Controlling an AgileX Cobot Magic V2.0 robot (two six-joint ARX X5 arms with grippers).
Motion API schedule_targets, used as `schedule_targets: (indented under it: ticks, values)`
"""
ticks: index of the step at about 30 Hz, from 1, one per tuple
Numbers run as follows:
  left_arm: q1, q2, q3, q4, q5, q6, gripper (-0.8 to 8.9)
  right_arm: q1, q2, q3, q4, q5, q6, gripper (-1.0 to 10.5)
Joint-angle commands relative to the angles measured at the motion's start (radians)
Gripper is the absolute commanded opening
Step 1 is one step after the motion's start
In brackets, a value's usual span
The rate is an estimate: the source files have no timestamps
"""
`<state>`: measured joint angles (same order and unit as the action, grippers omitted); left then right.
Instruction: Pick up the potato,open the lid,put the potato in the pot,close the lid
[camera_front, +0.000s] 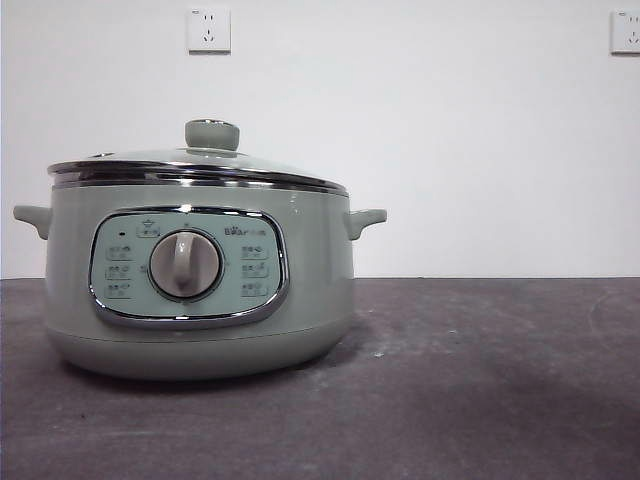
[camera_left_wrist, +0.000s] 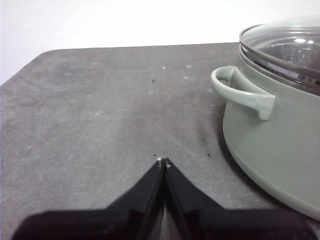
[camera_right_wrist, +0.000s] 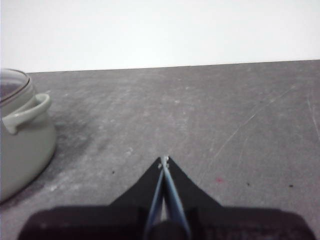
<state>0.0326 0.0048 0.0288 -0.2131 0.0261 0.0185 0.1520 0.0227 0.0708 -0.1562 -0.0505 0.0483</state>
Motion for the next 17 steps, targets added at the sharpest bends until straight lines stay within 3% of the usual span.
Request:
schedule_targets:
  ticks: [1, 6, 17]
  values:
    - [0.004, -0.003, -0.012, -0.004, 0.002, 0.005, -0.03, 0.0, -0.023, -0.039, 0.002, -0.001, 0.007, -0.2]
    - [0.004, -0.003, -0.012, -0.004, 0.002, 0.005, -0.03, 0.0, -0.022, -0.065, -0.027, -0.003, 0.05, -0.2]
    - [0.004, -0.003, -0.012, -0.004, 0.002, 0.005, -0.03, 0.0, -0.022, -0.065, -0.022, 0.001, 0.048, 0.0]
